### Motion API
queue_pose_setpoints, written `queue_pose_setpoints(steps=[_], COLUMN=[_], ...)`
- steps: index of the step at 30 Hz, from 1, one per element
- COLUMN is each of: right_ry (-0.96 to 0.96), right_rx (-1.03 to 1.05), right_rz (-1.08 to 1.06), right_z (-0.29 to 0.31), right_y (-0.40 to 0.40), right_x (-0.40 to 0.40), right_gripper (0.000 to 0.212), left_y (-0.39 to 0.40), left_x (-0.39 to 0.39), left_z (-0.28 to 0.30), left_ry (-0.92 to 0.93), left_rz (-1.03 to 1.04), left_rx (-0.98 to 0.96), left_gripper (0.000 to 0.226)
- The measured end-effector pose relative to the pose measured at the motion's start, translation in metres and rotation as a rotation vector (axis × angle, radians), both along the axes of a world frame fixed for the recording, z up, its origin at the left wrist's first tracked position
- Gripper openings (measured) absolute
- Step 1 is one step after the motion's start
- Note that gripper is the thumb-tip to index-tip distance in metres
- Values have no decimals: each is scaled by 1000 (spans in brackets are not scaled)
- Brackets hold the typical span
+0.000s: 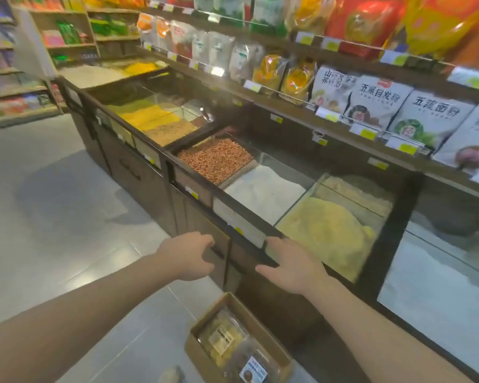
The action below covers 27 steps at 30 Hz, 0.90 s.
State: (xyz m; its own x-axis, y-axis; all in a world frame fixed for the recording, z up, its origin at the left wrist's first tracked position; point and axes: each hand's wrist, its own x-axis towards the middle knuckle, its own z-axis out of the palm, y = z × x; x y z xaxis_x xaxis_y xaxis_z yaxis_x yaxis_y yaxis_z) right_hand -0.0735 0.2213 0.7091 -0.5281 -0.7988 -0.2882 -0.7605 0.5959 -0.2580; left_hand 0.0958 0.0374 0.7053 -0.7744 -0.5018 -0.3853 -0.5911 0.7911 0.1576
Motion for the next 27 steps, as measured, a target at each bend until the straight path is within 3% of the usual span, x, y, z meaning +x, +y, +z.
queue_pose_setpoints(steps=[5, 11, 18, 22, 27], right_ry=[-76, -167, -403, -523, -638], right_rx=[36, 265, 424, 484, 502], right_rz=[-207, -402, -578, -688, -798], right_z=[-47, -154, -372, -514, -673], right_y=[-8, -15, 35, 70, 96], right_x=[-39, -60, -45, -37, -11], right_gripper=[74, 87, 78, 76, 79], left_y=[-43, -84, -85, -62, -45], left_x=[-79, -137, -136, -115, -89], left_z=[-52, -155, -368, -501, -645], left_ry=[-37, -100, -293, -367, -417], left_rz=[-137, -239, -221, -192, -171], left_rx=[43, 74, 260, 295, 317], left_gripper=[48, 58, 57, 46, 49])
